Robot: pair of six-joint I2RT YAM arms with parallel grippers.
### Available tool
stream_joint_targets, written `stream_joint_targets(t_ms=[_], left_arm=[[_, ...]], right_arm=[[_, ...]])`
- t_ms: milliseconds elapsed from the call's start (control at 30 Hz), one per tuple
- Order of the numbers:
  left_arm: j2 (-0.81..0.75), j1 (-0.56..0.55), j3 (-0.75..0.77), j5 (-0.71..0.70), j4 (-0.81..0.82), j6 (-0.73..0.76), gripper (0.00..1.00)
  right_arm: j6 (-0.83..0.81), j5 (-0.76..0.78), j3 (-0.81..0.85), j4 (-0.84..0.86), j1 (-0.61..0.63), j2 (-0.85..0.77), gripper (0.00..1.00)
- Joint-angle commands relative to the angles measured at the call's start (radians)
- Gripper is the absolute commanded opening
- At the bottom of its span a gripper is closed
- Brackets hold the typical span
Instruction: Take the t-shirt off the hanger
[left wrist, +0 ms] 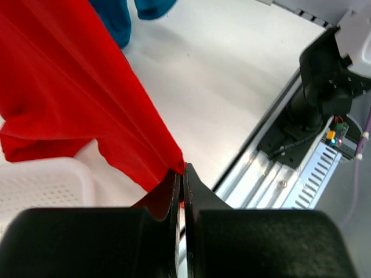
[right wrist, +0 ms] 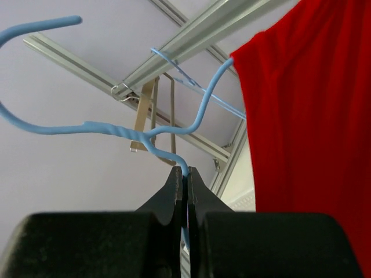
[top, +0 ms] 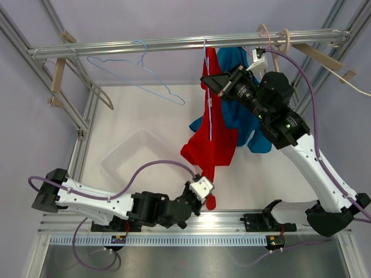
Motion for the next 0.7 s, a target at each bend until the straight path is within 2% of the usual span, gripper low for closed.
stream_joint_targets(t_ms=[0,133,233,300,367,400,533,667], left_arm=[[0.014,-0.08,-0.045,-0.025,0.022,-0.139,0.0],[0.014,-0.107,-0.077,-0.044,0.018,-0.174,0.0],[-0.018,-0.107,-0.103,-0.065,0.001,-0.182,0.0],[-0.038,-0.104,-0.109,-0.069,-0.007,-0.162,0.0],[-0.043,-0.099,-0.065,-0.105,-0.077,-0.147,0.0],[-0.057,-0.099,-0.044,-0.154,-0.1,-0.124,0.0],[-0.155,-0.079,0.026,-0.219,-0.069,0.015,0.0],[-0.203,0.053,0.09,-0.164,0.013,0.159,0.0]], right_arm=[[-0.078,-0.059,0.178,0.156,-0.034,0.05,0.0],[0.033,-0.189,0.215,0.187,-0.131,0.084,0.0],[0.03,-0.26,0.2,0.143,-0.142,0.04,0.0],[0.037,-0.364,0.195,0.124,-0.148,-0.002,0.0],[0.048,-0.444,0.171,0.107,-0.148,-0.036,0.0],[0.05,-0.523,0.114,0.089,-0.148,-0.084,0.0],[-0.004,-0.564,-0.081,0.035,-0.148,-0.29,0.0],[-0.061,-0.617,-0.133,-0.106,-0.148,-0.456,0.0]])
